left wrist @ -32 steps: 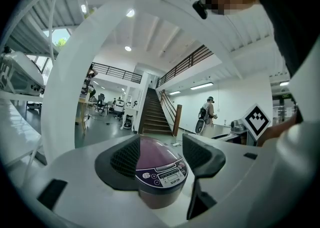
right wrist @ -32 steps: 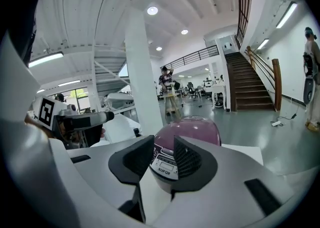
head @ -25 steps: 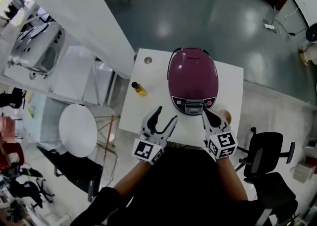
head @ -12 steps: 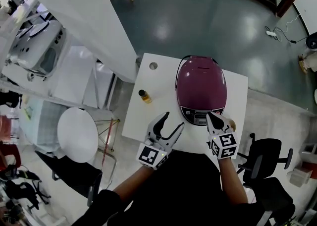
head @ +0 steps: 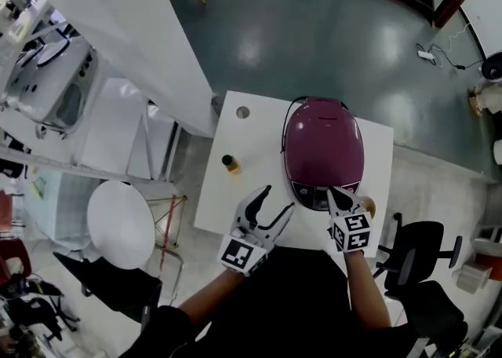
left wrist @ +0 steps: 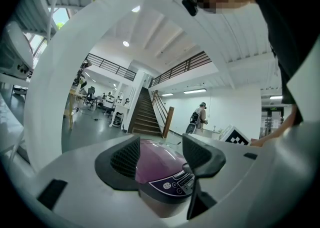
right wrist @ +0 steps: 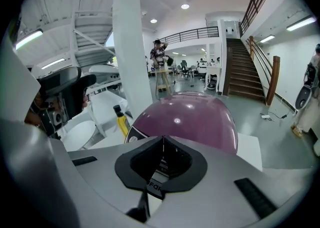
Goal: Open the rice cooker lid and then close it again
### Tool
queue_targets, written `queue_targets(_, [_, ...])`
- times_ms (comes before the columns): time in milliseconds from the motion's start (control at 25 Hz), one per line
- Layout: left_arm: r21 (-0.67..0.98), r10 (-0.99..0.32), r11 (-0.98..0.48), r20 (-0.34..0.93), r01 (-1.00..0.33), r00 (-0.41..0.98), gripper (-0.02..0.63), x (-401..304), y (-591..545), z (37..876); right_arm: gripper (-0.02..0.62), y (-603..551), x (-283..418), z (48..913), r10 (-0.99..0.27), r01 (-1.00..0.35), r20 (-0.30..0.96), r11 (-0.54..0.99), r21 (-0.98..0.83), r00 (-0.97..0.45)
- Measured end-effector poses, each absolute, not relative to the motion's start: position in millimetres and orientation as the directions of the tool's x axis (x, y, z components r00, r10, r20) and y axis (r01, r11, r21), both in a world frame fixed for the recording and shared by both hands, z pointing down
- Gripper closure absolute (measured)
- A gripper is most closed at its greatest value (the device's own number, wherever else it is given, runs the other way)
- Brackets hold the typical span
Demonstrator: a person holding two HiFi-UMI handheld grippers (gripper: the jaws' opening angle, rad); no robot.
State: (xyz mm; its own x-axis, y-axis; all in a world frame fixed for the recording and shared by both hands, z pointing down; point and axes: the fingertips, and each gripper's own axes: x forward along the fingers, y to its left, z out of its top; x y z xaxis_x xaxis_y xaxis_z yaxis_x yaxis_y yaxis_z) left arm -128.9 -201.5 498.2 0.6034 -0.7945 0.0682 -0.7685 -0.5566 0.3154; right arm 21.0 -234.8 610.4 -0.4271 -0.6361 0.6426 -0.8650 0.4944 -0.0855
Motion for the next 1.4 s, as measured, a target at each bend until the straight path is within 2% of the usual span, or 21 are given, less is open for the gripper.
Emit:
queue_targets(760, [0.339, -0.752, -0.599, 0.070, -0.725, 0.655, 0.365, -140, -222, 514, 0.595, -231, 21, 625, -0.607, -0.878, 0.729, 0.479, 0.020, -0.315])
queue_targets(1400, [0.341, -0.738, -0.620, 0.053, -0.707, 0.673, 0.365, -144, -221, 518, 0.594, -237, 20, 626, -0.630, -0.884, 0.725, 0.463, 0.062, -0.279])
